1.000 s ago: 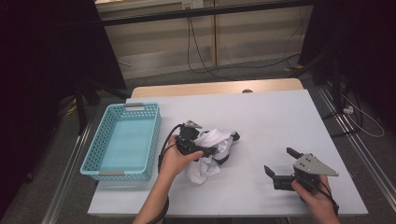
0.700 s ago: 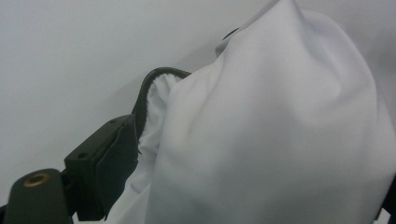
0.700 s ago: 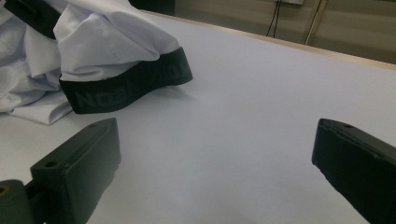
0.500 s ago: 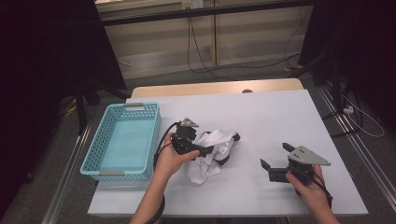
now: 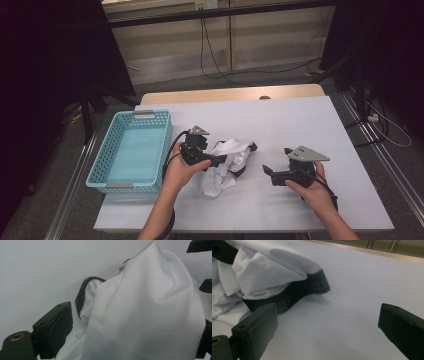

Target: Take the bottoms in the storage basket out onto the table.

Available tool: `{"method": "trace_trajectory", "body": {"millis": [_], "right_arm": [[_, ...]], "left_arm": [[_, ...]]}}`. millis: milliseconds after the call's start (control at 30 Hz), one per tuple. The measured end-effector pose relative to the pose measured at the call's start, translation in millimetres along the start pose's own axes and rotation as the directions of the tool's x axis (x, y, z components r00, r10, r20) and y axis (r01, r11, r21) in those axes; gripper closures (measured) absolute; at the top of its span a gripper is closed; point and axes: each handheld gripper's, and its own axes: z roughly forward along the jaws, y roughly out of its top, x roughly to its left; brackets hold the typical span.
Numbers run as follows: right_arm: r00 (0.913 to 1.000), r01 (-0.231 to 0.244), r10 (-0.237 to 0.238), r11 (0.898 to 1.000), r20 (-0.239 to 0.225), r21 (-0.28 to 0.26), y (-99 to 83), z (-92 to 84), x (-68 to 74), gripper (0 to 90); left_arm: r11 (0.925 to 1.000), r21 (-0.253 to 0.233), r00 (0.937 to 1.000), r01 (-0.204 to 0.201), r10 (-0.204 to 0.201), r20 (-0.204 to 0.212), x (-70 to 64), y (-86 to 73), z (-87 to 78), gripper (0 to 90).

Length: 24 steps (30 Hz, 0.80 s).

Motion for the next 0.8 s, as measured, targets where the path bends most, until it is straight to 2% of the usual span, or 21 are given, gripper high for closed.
{"method": "trace_trajectory", "body": {"millis": [200, 333, 433, 500, 600, 700, 767, 800], "right_arm": [[0.9978, 0.011, -0.010, 1.000, -0.065, 0.012, 8.8, 16.3, 13.7, 14.0], [0.9934, 0.021, -0.019, 1.000, -0.113, 0.020, 13.6, 25.8, 25.2, 21.7], [0.9859, 0.010, -0.003, 0.999, -0.167, 0.039, 15.6, 33.3, 33.7, 30.5], [0.9802, 0.033, -0.021, 0.998, -0.197, 0.056, 16.1, 39.5, 39.3, 37.1], [0.9767, 0.049, -0.030, 0.995, -0.212, 0.082, 16.0, 49.5, 47.3, 36.2], [0.9751, 0.062, -0.037, 0.992, -0.219, 0.112, 15.9, 57.9, 54.7, 31.3], [0.9746, 0.066, -0.038, 0.990, -0.221, 0.121, 16.1, 60.2, 56.9, 37.3], [0.9768, 0.068, -0.040, 0.990, -0.210, 0.126, 16.9, 59.8, 57.3, 44.3]], "left_arm": [[0.9996, -0.007, 0.9996, 0.026, -0.026, -0.009, 2.7, -3.8, -4.4, 10.8], [0.9989, -0.012, 0.9987, 0.046, -0.047, -0.020, 5.2, -6.5, -6.3, 10.6], [0.9988, -0.011, 0.9987, 0.047, -0.047, -0.021, 6.0, -7.4, -6.7, 10.6], [0.9983, -0.019, 0.9981, 0.055, -0.055, -0.025, 5.5, -8.1, -6.4, 10.6], [0.9986, -0.013, 0.9984, 0.052, -0.052, -0.024, 5.3, -8.5, -6.8, 10.6], [0.9989, -0.010, 0.9986, 0.046, -0.046, -0.025, 4.9, -8.6, -6.3, 10.6], [0.9991, -0.010, 0.9987, 0.041, -0.042, -0.029, 4.3, -8.4, -6.1, 10.7], [0.9992, -0.010, 0.9988, 0.040, -0.040, -0.028, 4.0, -8.2, -6.1, 10.8]]}}
